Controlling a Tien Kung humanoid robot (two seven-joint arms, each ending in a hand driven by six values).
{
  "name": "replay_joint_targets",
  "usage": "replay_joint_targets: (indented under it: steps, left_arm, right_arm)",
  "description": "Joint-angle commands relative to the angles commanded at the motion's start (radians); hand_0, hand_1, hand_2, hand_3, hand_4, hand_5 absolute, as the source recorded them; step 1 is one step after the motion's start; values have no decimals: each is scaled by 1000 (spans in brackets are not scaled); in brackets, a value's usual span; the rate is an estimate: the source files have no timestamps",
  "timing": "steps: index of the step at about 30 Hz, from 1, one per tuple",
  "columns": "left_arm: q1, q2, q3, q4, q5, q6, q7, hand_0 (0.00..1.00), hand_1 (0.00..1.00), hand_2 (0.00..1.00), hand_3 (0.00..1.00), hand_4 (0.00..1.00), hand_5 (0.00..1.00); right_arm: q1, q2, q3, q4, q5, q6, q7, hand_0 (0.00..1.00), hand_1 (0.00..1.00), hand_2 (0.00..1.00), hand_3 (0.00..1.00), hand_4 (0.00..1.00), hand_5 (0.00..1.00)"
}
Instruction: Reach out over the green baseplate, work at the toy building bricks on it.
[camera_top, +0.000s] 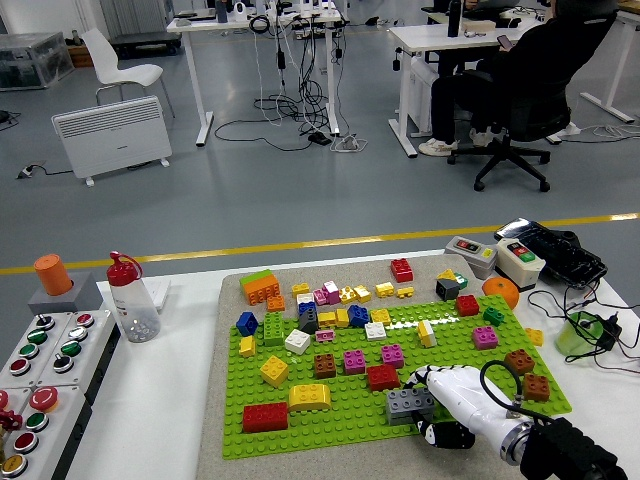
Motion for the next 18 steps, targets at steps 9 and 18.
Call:
replay_joint_targets:
  steps: [9, 18]
  left_arm:
    - [-3, 1, 1, 0, -1, 0, -1, 656, 688, 675, 578, 289, 998]
    - [-4, 1, 2, 0, -3, 0, -2, 656, 688, 674, 577, 289, 998]
  right_arm:
    - [1, -2, 3, 2, -1, 11, -3, 763, 789, 873, 768, 539, 232]
    - [1, -2, 5, 3, -2, 17, -4, 766, 795, 880, 794, 568, 237]
